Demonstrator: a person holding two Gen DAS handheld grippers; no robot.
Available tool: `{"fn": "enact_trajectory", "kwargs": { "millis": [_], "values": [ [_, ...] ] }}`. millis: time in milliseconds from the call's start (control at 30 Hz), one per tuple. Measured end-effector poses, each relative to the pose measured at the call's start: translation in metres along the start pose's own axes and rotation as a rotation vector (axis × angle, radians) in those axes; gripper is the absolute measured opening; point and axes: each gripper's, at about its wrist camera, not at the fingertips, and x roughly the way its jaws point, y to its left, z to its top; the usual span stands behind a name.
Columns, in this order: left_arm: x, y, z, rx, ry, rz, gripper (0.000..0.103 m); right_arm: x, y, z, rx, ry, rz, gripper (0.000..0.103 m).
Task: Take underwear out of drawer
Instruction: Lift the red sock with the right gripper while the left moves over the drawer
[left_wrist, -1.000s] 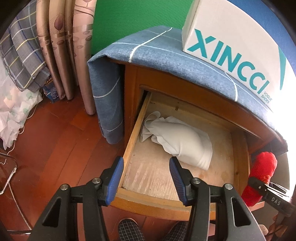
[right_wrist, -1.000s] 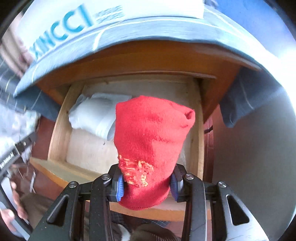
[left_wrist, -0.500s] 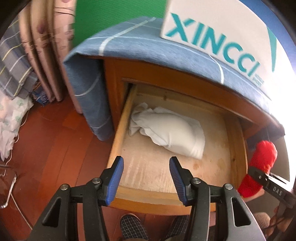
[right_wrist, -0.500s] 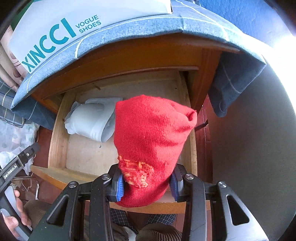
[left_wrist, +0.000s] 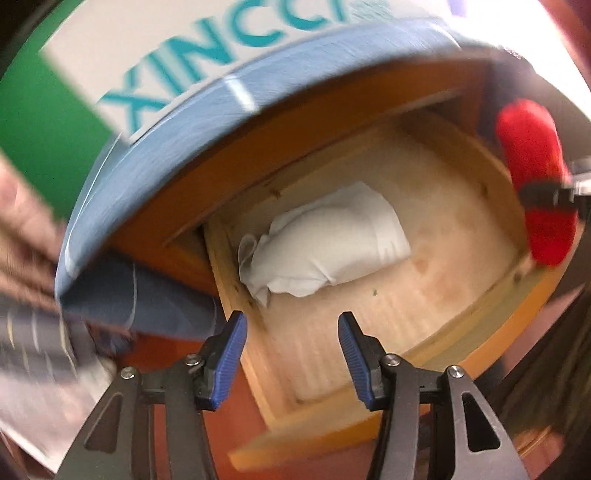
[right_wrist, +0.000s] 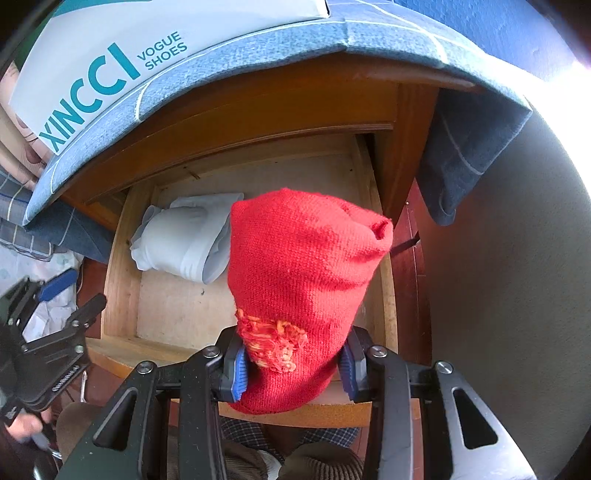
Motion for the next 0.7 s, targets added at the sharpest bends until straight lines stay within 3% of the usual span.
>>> {"fn": "enact_trajectory", "kwargs": {
  "millis": [233,500,700],
  "values": [
    [0.032,-0.003,0.018,0.178,0.042,-0.025,0.053,0.0,-0.001,0.0,0.01,-0.001,-0.001,0.036],
    [0.069,-0.028,0.028,0.387,0.078,-0.004,0.053,0.005,-0.002,0.001,0.024,0.012,0.004,0.036],
    [0.087,-0.034,0.034,0.429,0.069,0.02,0.053,0.008,-0.003,0.001,0.033,0.023,0.018,0.036]
  ]
}}
